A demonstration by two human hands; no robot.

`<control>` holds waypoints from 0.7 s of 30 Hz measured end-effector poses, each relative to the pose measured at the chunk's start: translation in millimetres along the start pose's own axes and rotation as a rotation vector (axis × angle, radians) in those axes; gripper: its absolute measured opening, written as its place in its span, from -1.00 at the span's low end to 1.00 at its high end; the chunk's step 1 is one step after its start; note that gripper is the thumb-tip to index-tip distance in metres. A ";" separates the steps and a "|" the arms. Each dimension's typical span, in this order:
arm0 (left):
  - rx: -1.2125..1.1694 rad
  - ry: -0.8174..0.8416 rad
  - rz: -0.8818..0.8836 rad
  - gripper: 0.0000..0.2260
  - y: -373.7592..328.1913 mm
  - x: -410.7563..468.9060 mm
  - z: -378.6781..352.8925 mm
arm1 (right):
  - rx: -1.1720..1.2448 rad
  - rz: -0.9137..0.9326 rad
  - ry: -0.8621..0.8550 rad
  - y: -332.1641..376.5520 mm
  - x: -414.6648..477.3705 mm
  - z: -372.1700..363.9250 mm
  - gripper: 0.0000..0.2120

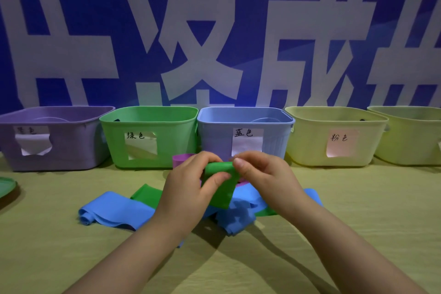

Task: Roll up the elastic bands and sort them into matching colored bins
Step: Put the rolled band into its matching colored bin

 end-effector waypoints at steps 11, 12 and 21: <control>-0.141 0.033 0.145 -0.74 -0.2 -0.7 -0.2 | 0.051 -0.016 -0.018 -5.2 2.0 0.0 -0.81; -0.135 0.026 0.140 -0.71 -0.3 -0.9 0.5 | 0.038 -0.017 -0.002 -5.2 2.1 -0.7 -0.82; -0.124 0.027 0.068 -0.84 -8.3 -1.5 2.1 | -0.028 -0.083 0.083 -4.6 -1.5 -3.1 -0.64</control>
Point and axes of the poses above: each hand's wrist, its own x-axis towards the middle knuckle, its own z-axis out of the back of the hand, y = z × x, the point moved 4 cm from there along x, towards the middle knuckle, and after that the axes turned 3 degrees about -y, right-handed, at the moved point
